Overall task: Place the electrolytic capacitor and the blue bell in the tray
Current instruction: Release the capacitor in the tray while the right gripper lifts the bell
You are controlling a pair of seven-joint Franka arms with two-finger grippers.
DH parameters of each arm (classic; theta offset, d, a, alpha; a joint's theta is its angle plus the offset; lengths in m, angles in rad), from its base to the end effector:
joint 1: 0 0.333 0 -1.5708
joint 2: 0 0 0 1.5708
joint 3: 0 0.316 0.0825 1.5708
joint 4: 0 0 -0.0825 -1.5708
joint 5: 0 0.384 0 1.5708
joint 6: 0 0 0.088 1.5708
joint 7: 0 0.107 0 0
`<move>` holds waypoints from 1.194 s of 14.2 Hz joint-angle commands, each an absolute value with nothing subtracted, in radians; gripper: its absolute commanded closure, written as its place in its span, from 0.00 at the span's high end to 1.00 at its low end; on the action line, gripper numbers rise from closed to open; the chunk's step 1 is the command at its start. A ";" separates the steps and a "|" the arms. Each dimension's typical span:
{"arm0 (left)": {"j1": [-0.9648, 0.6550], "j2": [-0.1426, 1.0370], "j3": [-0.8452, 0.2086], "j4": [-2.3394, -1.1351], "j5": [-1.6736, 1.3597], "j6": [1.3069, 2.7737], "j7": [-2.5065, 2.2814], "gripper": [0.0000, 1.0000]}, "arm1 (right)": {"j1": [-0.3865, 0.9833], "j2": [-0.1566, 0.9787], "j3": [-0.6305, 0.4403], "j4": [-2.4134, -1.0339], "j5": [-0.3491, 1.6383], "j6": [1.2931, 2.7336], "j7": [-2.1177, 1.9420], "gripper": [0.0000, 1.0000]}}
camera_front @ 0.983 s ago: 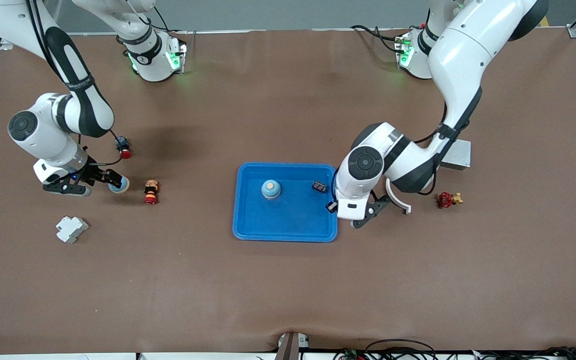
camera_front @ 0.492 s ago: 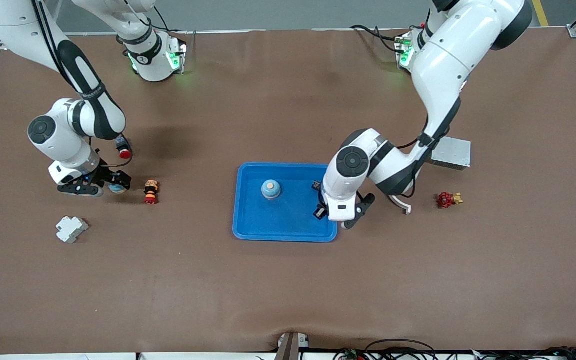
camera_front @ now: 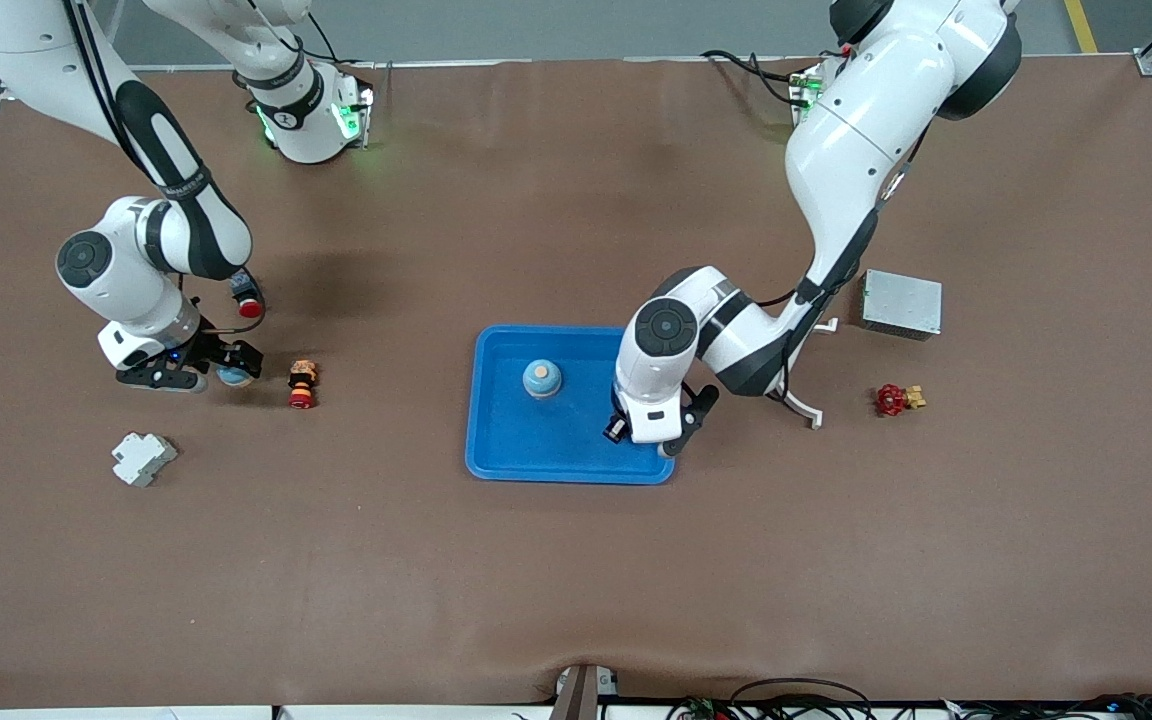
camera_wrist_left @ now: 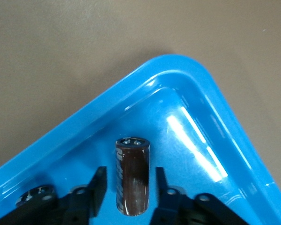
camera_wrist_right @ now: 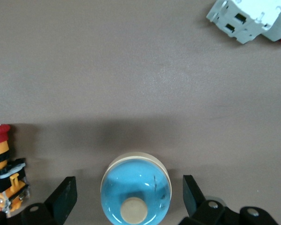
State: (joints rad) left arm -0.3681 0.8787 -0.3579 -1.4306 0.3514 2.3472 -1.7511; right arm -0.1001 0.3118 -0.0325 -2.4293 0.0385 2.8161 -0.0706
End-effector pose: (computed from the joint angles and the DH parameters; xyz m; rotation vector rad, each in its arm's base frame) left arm 0.5855 -0.4421 0.1981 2.7249 1.3559 0.0414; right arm 0.4922 -0.0682 0.1870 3.1319 -0.1506 0.1181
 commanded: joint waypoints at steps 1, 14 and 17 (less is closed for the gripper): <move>-0.388 0.865 -0.324 -1.402 0.356 2.352 -1.772 1.00 | -0.100 0.298 -0.032 -2.454 0.063 2.824 -0.083 1.00; -0.232 0.606 -0.337 -1.413 0.351 2.105 -1.420 1.00 | -0.092 0.249 -0.023 -2.372 0.063 2.629 -0.055 0.00; -0.172 0.533 -0.344 -1.413 0.338 2.010 -1.228 1.00 | -0.031 0.200 -0.023 -2.240 0.061 2.358 0.056 0.00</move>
State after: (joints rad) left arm -0.2104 0.6006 -0.3346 -1.3834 0.3519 2.0573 -1.3340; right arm -0.0779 0.2536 -0.0235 -2.3060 0.0405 2.4985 -0.0196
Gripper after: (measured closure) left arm 0.000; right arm 0.366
